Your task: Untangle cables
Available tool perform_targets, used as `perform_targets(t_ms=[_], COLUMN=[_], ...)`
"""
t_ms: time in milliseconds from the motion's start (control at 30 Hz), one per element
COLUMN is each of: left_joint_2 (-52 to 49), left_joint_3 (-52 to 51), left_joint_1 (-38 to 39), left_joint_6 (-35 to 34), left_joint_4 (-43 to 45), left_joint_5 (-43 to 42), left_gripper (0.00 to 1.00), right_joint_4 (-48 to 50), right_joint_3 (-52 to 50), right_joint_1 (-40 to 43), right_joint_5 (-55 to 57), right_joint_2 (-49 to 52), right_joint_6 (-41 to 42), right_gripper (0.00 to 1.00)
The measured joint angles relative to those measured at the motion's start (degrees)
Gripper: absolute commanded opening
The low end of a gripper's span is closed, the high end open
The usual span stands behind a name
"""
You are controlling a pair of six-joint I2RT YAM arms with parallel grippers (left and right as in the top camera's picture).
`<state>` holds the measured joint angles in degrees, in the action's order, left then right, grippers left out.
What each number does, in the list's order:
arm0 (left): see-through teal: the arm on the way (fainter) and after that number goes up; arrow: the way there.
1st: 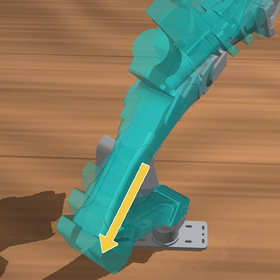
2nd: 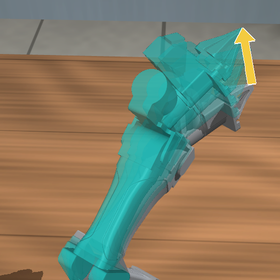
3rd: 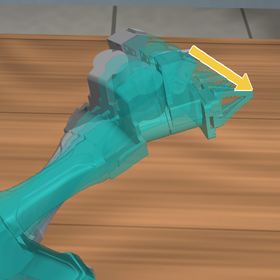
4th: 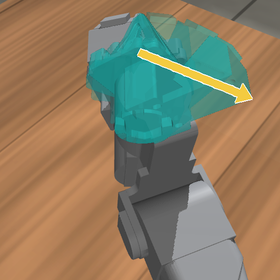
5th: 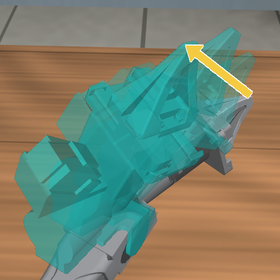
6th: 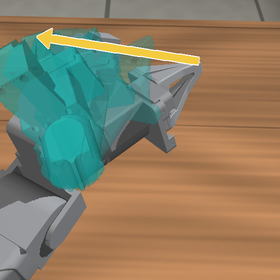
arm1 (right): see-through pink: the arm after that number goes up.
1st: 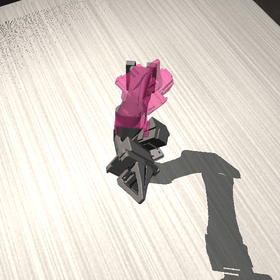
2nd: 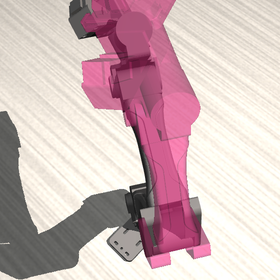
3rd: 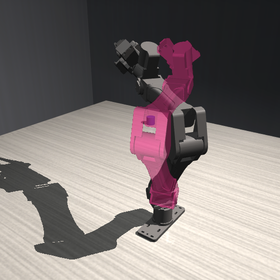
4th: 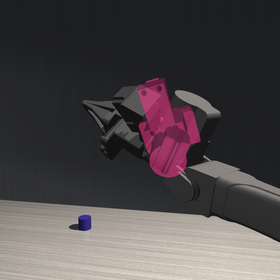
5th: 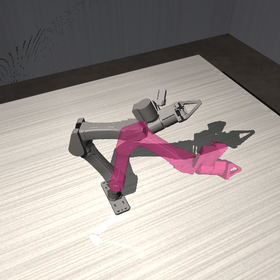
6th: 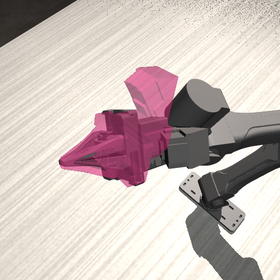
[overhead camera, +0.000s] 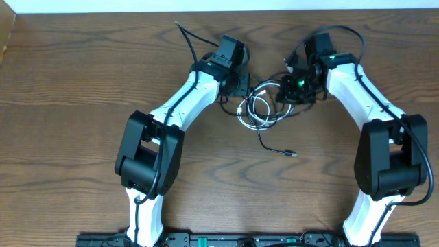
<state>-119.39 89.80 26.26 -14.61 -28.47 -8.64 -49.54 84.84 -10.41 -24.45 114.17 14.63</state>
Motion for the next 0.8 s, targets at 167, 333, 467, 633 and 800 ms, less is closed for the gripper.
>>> perform_targets(t_ms=[167,333,467,633,800], left_joint_2=[0.8,8.6,17.2,24.6,33.4], left_joint_3=[0.0,0.0,0.2,0.2,0.2], left_joint_1=[-0.1,-0.2,-0.4,-2.3,-6.6], left_joint_6=[0.6,1.6,3.0,4.0,4.2], left_joint_4=[-4.6,-5.2,-6.3,-8.5,-9.1], left_joint_5=[16.3,22.8,24.2,24.4,25.2], left_gripper=[0.07,0.07,0.07,0.07,0.07], right_joint_4=[-4.6,-4.9,-5.5,-5.7,-5.8], right_joint_3=[-0.1,-0.1,-0.1,-0.1,-0.1], right_joint_1=[0.0,0.3,1.6,4.6,8.6], right_joint_5=[13.0,19.1,21.6,22.4,23.0], right_joint_2=[0.0,0.0,0.0,0.0,0.0], right_joint_6=[4.6,6.0,6.7,6.9,6.9], right_gripper=[0.01,0.01,0.01,0.01,0.01])
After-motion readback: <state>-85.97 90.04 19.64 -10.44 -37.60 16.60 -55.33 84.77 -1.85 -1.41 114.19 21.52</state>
